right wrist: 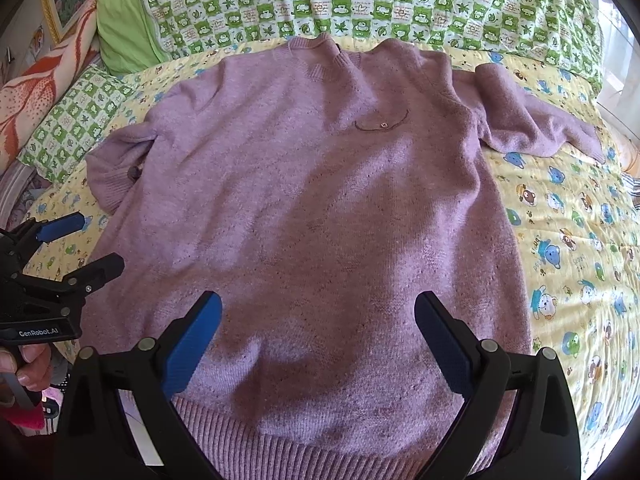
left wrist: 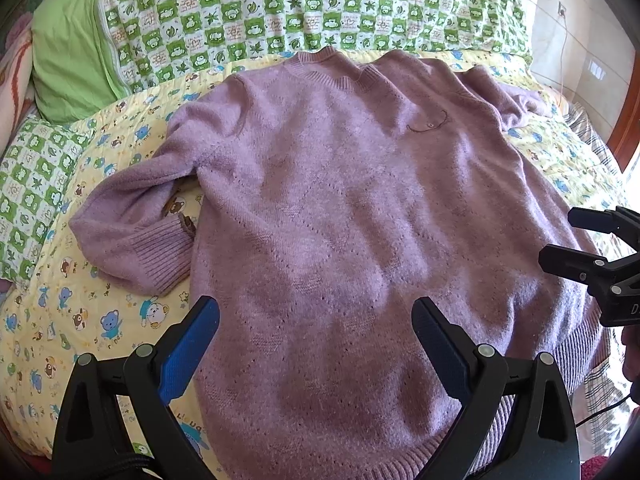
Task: Fold small clothes
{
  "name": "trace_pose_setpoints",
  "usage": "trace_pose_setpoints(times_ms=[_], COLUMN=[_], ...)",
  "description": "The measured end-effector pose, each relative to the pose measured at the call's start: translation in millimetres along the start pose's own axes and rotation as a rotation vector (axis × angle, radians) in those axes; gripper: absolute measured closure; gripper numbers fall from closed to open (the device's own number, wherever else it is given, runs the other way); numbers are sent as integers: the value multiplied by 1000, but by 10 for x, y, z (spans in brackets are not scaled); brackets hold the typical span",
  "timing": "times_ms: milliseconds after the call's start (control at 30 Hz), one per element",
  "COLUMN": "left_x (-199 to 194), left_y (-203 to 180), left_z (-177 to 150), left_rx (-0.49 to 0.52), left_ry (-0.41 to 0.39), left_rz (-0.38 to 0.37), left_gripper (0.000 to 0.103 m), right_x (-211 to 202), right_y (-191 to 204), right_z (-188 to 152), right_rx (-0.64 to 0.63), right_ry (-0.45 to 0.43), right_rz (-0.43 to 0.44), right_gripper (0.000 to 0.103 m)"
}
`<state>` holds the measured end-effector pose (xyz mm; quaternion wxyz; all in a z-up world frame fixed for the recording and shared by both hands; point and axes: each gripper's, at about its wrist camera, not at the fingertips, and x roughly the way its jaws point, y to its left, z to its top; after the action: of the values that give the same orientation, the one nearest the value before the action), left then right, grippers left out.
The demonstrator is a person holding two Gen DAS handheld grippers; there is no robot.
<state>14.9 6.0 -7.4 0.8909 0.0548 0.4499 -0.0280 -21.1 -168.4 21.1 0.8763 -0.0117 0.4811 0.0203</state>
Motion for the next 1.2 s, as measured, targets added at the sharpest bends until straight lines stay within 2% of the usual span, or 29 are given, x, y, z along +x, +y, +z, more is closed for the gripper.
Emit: trace_pose_setpoints(times_ms=[200,400,833,1200], left_x=[53,103,212,384], left_y=[-6,-44,-95,-160], left_z=[51,86,206,428], left_rx=[10,36,16,8], left_ry=[21,83,70,76], left_rz=[10,35,11,2], left_gripper=[6,6,6,6], right_x=[-12,-9,-7,20], right_y=[-13,-58,-246,-626], right_z=[24,44,117,227], right_rx=[9,19,77,175], right_ry=[-5,-1,-15,-17], right_rz=[16,17,44,51], right_gripper=[6,6,6,6])
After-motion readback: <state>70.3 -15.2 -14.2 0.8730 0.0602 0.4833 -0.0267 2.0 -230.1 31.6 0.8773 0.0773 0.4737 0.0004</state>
